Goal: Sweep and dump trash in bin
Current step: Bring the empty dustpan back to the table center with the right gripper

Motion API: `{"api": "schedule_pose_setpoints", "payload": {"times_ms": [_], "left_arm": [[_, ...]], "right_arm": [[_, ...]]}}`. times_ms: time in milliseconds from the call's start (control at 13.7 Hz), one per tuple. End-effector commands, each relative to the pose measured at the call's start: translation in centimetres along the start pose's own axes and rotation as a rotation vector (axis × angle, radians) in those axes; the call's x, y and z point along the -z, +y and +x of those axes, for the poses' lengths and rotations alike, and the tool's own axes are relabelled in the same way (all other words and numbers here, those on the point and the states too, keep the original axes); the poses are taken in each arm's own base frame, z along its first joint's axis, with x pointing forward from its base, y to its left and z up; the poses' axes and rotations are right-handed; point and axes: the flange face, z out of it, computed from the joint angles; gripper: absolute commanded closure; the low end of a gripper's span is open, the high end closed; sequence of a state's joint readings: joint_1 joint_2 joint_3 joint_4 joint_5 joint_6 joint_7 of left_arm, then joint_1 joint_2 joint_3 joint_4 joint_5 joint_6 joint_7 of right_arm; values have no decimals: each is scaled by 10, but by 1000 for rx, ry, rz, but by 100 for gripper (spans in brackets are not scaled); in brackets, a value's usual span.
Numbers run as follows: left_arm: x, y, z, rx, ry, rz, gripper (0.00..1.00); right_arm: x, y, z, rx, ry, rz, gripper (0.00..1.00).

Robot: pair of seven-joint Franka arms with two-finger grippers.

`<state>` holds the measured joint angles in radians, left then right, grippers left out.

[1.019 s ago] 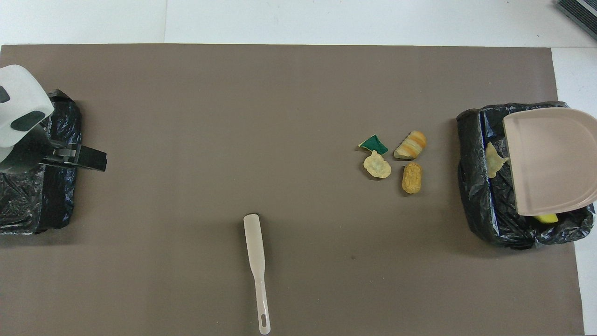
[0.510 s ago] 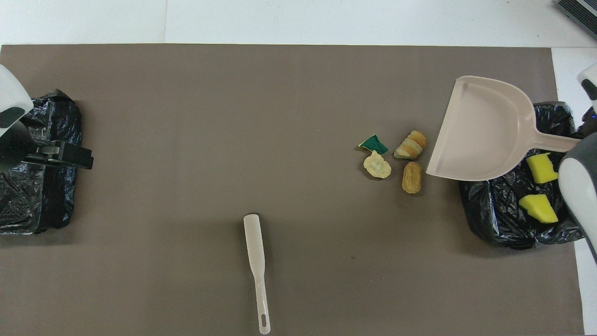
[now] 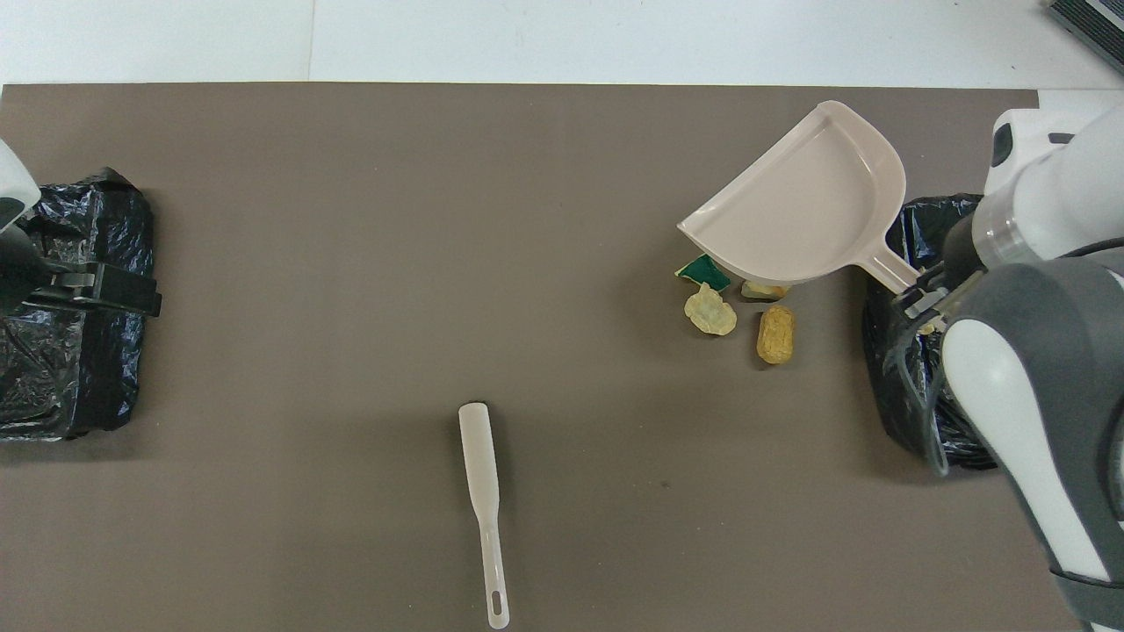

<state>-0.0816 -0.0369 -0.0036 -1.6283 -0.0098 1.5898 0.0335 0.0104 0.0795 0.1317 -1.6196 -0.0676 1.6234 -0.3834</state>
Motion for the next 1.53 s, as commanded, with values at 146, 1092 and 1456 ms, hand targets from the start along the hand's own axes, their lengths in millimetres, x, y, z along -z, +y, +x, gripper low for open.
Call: {"api": "schedule_pose_setpoints", "payload": {"times_ms": [146,1092,1456], "left_arm": [[0,-1,-3,1,8,-5,0],[0,-1,-2,1,8,-5,0],[0,-1,-3,1,8,-5,0]], "right_arm": [[-13,-60,68,-321,28,151,100],[-124,-272,176,-584,133,265,100],[-173,-299,175,-573,130,234,100]]}}
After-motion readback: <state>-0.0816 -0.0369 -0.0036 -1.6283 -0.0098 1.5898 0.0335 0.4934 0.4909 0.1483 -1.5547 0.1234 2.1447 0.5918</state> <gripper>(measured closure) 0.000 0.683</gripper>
